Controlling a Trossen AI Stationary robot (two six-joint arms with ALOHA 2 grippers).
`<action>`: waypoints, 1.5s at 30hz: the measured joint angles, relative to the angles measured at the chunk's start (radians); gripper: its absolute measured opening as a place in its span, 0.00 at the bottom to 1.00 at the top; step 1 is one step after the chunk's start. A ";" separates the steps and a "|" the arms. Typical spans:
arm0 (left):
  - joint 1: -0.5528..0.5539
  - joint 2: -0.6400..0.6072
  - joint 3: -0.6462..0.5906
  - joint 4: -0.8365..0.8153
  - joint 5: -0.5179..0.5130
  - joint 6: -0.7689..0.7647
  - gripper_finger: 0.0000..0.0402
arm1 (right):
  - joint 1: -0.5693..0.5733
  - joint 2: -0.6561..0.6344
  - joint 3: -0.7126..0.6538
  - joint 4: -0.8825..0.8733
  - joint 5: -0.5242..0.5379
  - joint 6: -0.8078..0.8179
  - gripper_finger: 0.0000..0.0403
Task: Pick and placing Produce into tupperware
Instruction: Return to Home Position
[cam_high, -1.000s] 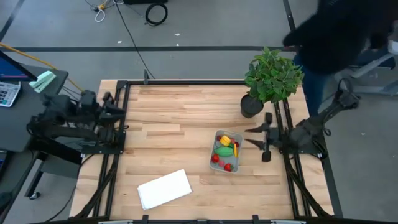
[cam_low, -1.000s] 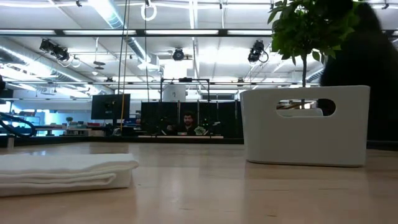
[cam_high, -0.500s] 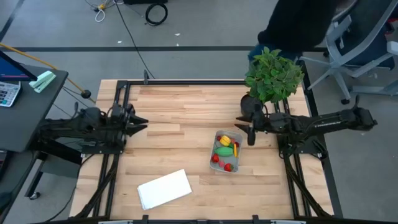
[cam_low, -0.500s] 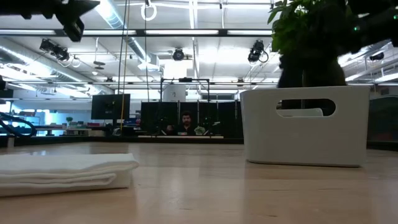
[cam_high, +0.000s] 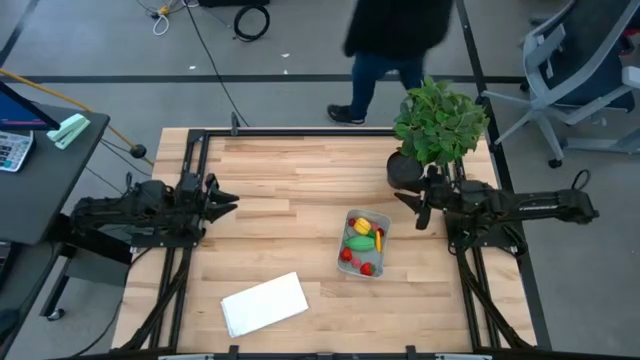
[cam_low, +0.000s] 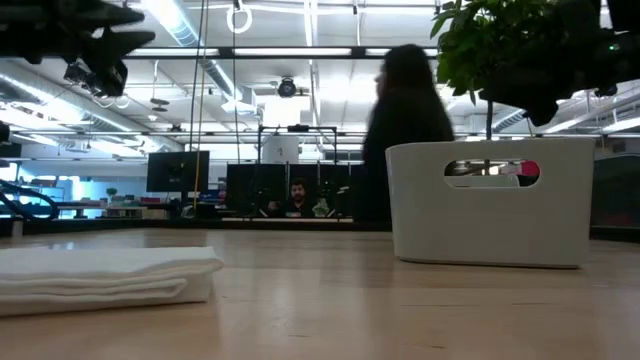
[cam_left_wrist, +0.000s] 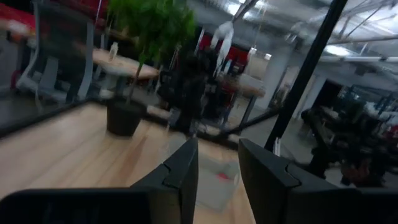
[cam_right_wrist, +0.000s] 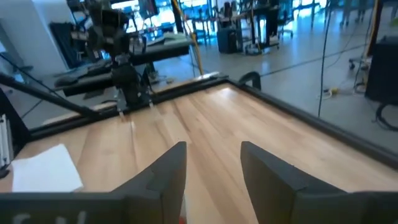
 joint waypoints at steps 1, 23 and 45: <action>0.000 0.000 -0.005 -0.013 -0.001 -0.003 0.30 | 0.000 -0.021 0.000 -0.012 0.004 -0.007 0.40; 0.000 0.022 -0.193 0.262 -0.053 0.009 0.30 | 0.000 -0.057 -0.177 0.074 0.158 0.046 0.40; 0.000 0.023 -0.194 0.185 -0.052 0.188 0.31 | 0.001 -0.032 -0.178 0.041 0.145 0.161 0.40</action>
